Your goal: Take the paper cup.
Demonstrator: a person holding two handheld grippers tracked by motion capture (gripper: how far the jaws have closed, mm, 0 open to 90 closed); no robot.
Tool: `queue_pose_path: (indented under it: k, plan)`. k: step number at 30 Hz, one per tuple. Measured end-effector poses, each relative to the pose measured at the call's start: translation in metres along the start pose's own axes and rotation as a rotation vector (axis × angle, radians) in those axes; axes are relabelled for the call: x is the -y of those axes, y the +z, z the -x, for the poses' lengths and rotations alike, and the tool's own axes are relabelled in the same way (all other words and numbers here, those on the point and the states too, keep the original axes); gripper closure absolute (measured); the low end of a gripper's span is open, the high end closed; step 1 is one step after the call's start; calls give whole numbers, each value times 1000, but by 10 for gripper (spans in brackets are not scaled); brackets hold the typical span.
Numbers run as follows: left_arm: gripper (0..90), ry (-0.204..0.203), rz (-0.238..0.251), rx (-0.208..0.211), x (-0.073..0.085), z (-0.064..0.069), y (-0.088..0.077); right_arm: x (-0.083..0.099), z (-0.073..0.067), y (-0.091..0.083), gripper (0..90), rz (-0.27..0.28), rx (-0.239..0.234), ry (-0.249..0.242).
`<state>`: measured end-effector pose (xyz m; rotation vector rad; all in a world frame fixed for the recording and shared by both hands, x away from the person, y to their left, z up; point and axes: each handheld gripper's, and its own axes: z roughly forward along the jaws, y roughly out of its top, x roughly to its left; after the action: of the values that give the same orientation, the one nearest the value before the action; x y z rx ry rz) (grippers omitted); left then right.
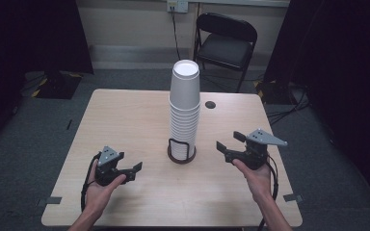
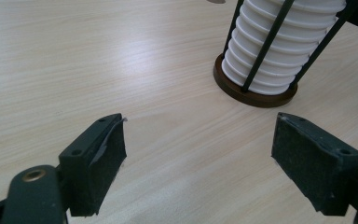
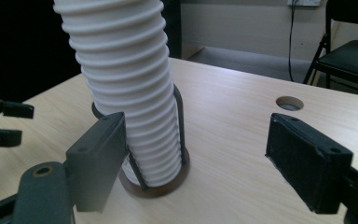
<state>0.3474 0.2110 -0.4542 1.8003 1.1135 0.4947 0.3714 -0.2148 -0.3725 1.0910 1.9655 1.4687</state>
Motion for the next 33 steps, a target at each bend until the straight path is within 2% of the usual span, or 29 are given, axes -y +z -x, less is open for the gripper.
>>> queue_pose_path:
  k: [3, 9, 13, 23, 33]
  plan:
    - [173, 8, -1, 3, -1, 0, 1, -9, -3, 4, 181, -8, -19, 5]
    - [174, 12, -13, 6, -1, 2, 6, -19, -7, 10, 182, 11, -47, -4]
    - [174, 38, -15, 7, -1, 4, 4, -31, -12, 12, 182, 39, -56, -17]
    - [174, 32, -8, 10, -2, 3, 5, -60, -17, 13, 159, 95, -84, -31]
    - [174, 53, -12, 10, -1, 6, 3, -90, -21, 13, 144, 143, -112, -40]
